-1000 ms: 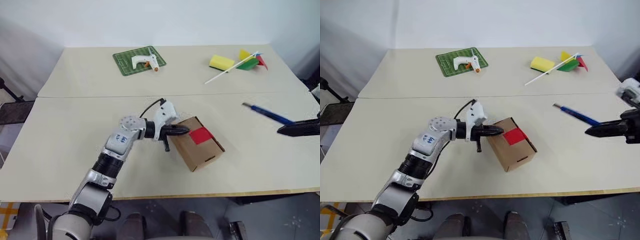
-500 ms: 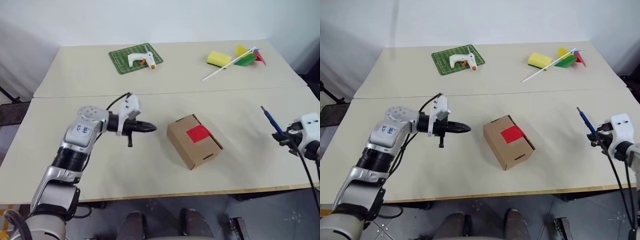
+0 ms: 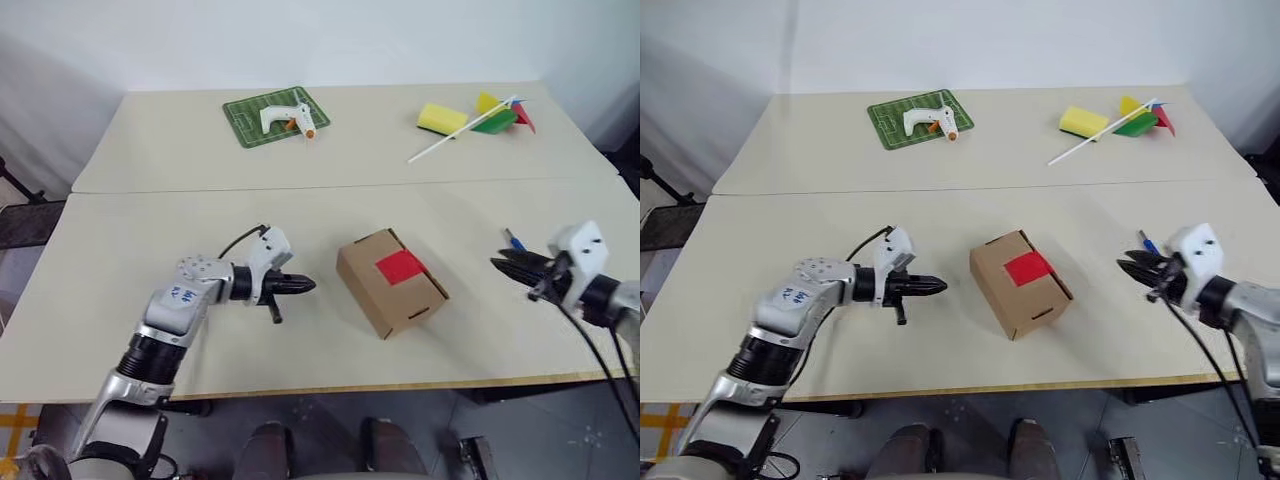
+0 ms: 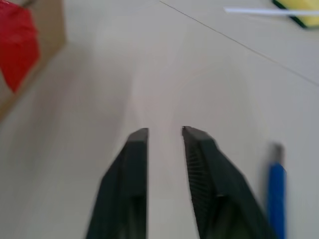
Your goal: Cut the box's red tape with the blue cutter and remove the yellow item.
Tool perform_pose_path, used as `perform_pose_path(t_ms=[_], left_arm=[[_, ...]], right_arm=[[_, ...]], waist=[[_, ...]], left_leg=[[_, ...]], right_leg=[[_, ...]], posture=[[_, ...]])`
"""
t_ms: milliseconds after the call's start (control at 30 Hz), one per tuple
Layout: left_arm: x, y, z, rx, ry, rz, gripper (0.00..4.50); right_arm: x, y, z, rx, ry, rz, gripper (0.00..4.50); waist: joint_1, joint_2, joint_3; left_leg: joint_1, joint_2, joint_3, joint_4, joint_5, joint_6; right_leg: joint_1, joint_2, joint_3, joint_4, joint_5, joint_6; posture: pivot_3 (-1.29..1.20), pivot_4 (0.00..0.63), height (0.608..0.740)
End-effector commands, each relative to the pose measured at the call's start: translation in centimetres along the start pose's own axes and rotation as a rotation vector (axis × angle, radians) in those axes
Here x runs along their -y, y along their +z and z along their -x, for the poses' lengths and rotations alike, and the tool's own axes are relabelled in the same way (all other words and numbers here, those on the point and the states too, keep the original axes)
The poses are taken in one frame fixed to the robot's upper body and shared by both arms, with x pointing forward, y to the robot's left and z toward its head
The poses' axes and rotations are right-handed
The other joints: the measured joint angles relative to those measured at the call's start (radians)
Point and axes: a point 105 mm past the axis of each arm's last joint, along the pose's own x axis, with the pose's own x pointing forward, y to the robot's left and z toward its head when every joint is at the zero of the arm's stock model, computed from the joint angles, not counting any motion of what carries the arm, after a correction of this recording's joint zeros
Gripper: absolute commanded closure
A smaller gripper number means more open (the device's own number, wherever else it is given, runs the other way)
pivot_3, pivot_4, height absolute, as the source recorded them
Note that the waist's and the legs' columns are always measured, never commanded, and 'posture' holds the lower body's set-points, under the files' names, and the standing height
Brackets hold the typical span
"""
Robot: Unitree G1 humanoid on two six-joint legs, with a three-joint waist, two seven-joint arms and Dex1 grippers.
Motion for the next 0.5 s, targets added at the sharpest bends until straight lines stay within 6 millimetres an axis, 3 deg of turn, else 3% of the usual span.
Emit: perform_pose_path(t_ms=[33,267,400,500], left_arm=[[0.5,1.3,-1.4,0.036,0.026,-0.021,4.5],[1.1,1.7,-2.8,0.048,0.023,-0.018,4.5],[1.2,1.7,-2.6,0.043,0.016,-0.026,4.5],[1.2,1.1,-1.4,0.011,0.003,-0.034,4.5]], right_arm=[[-1.8,0.5,-2.3,0.025,0.009,0.105,4.46],[-5.3,1.1,-4.9,0.044,0.081,0.01,4.46],[-7.6,2.1,-5.2,0.051,0.166,-0.006,4.46],[-10.5,3.0,-5.3,0.059,0.259,-0.042,4.46]], waist=[[0.001,0.0,0.0],[0.001,0.0,0.0],[0.001,0.0,0.0],[0.0,0.0,0.0]], left_leg=[[0.0,0.0,0.0,0.0,0.0,0.0],[0.0,0.0,0.0,0.0,0.0,0.0],[-0.001,0.0,0.0,0.0,0.0,0.0],[-0.001,0.0,0.0,0.0,0.0,0.0]], right_leg=[[0.0,0.0,0.0,0.0,0.0,0.0],[0.0,0.0,0.0,0.001,0.0,0.0],[0.0,0.0,0.0,0.001,0.0,0.0],[-0.001,0.0,0.0,0.001,0.0,0.0]], posture=[[0.0,0.15,0.74],[0.0,0.15,0.74],[0.0,0.15,0.74],[0.0,0.15,0.74]])
